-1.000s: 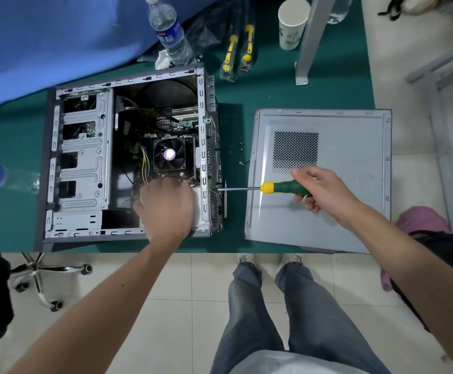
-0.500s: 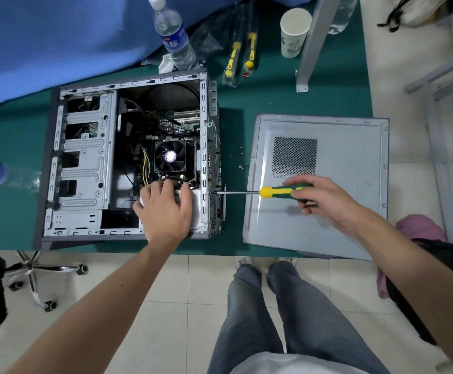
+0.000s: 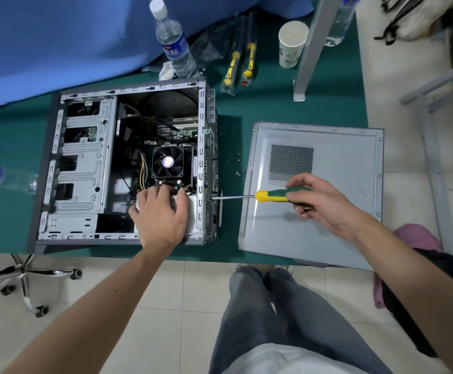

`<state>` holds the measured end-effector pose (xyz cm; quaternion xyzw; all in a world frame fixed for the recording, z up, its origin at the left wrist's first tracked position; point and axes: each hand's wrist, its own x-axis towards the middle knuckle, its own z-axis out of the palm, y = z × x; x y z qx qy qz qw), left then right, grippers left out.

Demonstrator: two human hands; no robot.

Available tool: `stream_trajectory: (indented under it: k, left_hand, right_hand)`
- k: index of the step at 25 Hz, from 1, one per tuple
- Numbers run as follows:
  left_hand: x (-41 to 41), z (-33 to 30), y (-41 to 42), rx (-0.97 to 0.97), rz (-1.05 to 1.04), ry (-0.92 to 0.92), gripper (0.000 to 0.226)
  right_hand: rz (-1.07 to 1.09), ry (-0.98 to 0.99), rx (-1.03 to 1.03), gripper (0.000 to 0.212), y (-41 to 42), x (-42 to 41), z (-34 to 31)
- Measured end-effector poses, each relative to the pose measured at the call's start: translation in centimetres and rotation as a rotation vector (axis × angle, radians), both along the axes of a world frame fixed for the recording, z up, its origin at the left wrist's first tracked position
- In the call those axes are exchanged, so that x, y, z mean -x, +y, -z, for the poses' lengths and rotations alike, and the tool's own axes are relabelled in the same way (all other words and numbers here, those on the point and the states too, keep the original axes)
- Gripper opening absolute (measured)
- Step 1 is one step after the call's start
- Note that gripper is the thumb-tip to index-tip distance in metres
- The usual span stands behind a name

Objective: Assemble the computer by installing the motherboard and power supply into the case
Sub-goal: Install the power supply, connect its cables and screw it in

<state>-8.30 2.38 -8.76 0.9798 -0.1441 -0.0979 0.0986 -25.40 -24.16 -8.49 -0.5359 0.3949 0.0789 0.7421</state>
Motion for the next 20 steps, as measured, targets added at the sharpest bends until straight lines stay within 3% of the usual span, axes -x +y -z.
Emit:
stream_trajectory:
  k: [1,4,7,11,14,17,19,20]
  left_hand:
    - [-0.01,-0.02,-0.03,0.005,0.001,0.0,0.048]
    - [-0.02,-0.07,-0.28,0.018,0.005,0.001,0.048]
    - [-0.06,-0.14,-0.51,0.023,0.004,0.001,0.048]
    - [0.07,-0.16,-0.36,0.014,0.006,-0.002,0.047]
    - [0.01,-0.23,-0.37,0.006,0.005,0.007,0.047]
    - [-0.07,-0.26,-0.51,-0.004,0.005,0.007,0.048]
    - [-0.06,-0.23,-0.43,-0.011,0.004,0.01,0.049]
    - [-0.05,-0.23,-0.38,-0.011,0.005,0.008,0.049]
  right_hand:
    - [-0.028,0.038,0.058,0.005,0.1,-0.1,-0.46]
    - [-0.125,0.104,0.163,0.033,0.29,-0.19,-0.52]
    - [-0.024,0.035,0.019,0.005,0.02,-0.21,-0.44]
    - [-0.02,0.017,0.115,0.007,0.04,-0.17,-0.28]
    - [-0.116,0.101,0.167,0.034,0.24,-0.28,-0.38]
    - [-0.048,0.042,-0.002,0.003,-0.2,-0.13,-0.36]
    - [-0.019,-0.008,-0.053,0.014,-0.34,0.02,-0.23]
    - [-0.03,-0.007,-0.008,0.009,-0.33,-0.01,-0.04]
